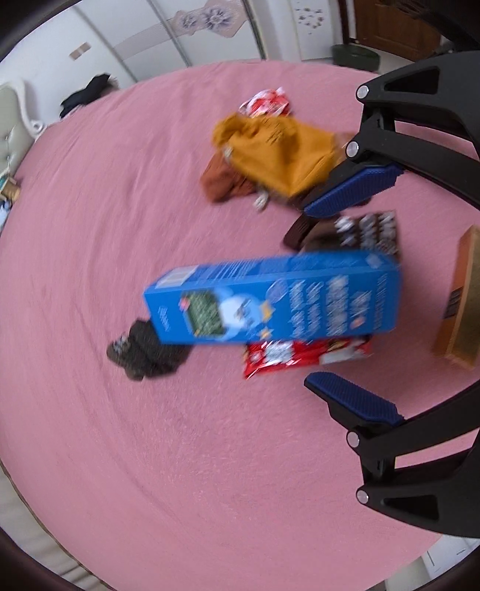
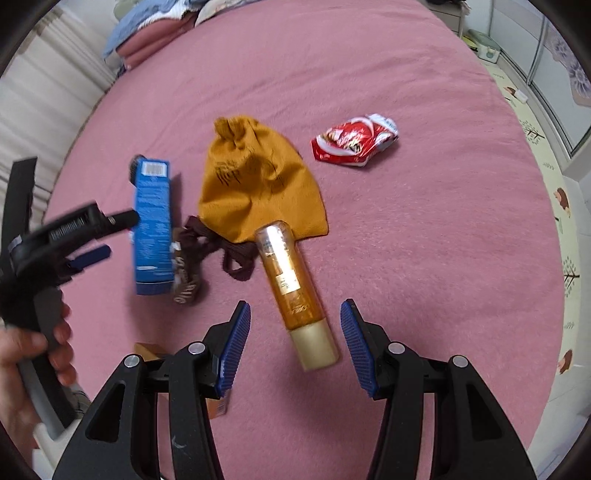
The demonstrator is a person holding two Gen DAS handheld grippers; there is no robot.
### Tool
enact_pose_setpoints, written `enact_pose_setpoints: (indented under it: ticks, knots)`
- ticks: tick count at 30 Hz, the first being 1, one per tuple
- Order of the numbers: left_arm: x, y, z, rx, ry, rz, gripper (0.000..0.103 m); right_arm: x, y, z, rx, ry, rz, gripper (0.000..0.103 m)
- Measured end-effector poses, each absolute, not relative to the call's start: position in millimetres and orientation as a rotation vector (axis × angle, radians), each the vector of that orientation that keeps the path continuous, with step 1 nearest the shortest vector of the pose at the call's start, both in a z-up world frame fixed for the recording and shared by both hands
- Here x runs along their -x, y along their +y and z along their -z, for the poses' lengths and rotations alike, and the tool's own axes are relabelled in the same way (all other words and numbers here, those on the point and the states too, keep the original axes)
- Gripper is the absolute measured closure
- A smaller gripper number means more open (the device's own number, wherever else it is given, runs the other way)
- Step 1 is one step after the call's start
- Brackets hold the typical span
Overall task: Collect trash
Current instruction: 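Grasp the blue nasal-spray box with the left tool while the right tool grasps the amber bottle, then carry the box and bottle to the gold bin and release both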
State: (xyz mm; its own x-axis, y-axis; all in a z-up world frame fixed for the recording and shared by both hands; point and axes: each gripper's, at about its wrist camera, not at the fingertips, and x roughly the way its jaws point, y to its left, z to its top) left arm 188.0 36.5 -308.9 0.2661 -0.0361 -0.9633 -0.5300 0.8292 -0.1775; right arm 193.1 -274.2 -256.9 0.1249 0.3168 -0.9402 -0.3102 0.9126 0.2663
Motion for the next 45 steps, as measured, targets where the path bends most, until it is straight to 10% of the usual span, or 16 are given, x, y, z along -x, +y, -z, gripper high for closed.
enact_pose_setpoints:
  ticks: [17, 23, 45]
  knots:
    - [-234.3, 70.3, 367.7, 0.621, 1.381, -0.275, 0.029, -217.1, -244.0, 312.8, 0.047, 1.465, -0.471, 0.066]
    - [-227.3, 65.0, 344.9, 0.629, 1.327, -0.248, 0.046, -217.8, -243.1, 310.5, 0.028, 1.468, -0.463, 0.068]
    - [-184.2, 12.6, 235.4, 0.708, 1.196, 0.0, 0.047, -202.8, -305.3, 227.2, -0.164, 1.359, -0.443, 0.072]
